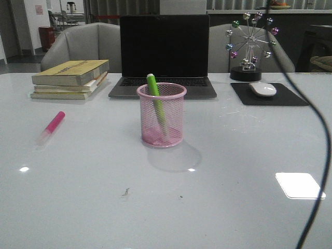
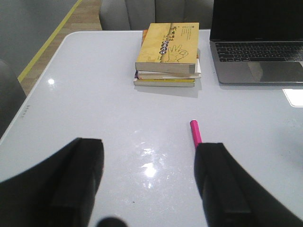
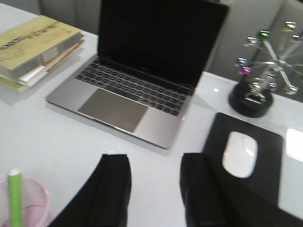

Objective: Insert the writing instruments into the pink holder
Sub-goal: 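Withdraw the right gripper upward away from the holder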

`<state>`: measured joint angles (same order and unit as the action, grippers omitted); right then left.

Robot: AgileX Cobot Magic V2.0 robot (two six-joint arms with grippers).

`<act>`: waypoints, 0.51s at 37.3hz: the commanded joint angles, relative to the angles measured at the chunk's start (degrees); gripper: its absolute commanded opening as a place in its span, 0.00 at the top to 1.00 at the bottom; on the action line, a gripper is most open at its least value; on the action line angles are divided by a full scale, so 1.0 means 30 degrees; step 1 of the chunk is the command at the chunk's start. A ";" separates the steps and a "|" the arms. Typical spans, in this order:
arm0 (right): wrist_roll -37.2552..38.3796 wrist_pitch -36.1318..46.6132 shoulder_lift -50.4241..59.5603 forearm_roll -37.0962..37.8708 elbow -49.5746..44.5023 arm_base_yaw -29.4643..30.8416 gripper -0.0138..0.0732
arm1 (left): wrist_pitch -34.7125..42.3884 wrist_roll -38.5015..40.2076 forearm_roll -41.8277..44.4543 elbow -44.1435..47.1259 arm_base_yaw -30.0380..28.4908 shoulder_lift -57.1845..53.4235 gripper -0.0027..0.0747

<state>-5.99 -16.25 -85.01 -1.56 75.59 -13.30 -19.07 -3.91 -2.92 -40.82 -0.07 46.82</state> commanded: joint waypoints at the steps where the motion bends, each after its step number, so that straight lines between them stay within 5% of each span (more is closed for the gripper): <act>1: -0.0187 -0.0669 0.2014 0.0519 0.0492 0.1333 0.40 | 0.1565 0.0159 -0.0163 -0.0699 0.0074 -0.0063 0.35; 9: -0.0187 -0.4062 0.4613 0.0519 -0.0099 0.3816 0.40 | 0.1565 0.0159 -0.0163 -0.0699 0.0074 -0.0063 0.35; 19: -0.0187 -0.4478 0.9006 0.0636 -0.4634 0.5928 0.40 | 0.1565 0.0159 -0.0163 -0.0699 0.0074 -0.0063 0.35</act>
<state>-5.99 -33.35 -62.52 0.00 63.94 3.88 -19.07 -3.91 -2.92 -40.82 -0.07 46.82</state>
